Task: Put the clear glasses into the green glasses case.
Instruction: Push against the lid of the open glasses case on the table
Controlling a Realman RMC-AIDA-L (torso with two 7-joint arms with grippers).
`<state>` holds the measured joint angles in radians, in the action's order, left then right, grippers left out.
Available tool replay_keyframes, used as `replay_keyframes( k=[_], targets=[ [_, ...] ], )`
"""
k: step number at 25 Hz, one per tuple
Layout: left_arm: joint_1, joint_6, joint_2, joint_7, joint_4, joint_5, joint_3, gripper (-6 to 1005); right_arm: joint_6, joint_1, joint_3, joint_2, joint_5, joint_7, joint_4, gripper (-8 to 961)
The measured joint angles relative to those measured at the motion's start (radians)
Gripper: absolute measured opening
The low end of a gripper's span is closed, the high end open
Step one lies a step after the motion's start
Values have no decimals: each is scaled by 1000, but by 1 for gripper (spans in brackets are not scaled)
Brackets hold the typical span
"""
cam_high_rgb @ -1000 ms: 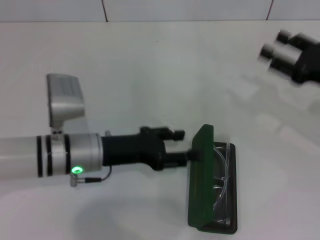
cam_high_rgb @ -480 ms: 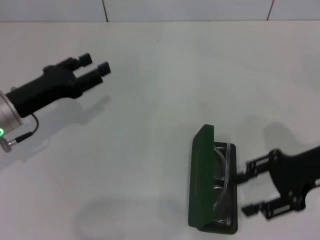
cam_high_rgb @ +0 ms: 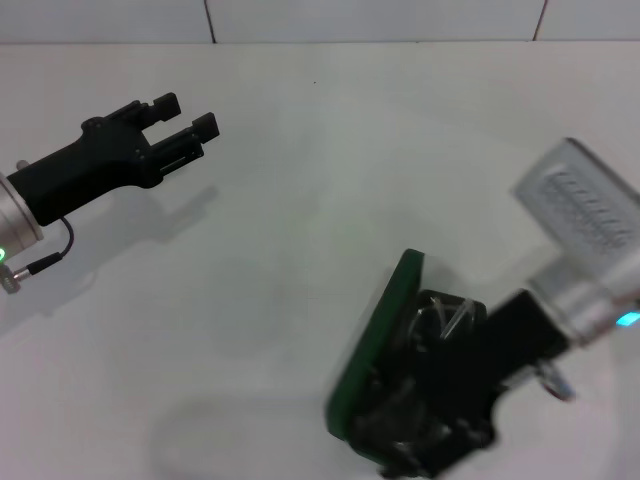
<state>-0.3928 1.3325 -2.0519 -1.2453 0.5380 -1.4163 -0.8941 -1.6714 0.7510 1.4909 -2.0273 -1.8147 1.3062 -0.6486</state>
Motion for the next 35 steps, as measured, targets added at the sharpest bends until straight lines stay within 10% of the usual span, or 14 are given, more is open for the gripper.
replay_keyframes(
  k=[12,18,35],
  targets=[
    [0,-20,3,39,1,-2,1,698,678,-93,364,-1,272,-36,-196,626],
    [-1,-27,5,39,1,3,1,699,731,-176,403,-1,312,-127,-292,625],
    [-14,-68,-2,58,-6,5,1,699,294,-257,-165,11,338,-210,-163,621]
  ],
)
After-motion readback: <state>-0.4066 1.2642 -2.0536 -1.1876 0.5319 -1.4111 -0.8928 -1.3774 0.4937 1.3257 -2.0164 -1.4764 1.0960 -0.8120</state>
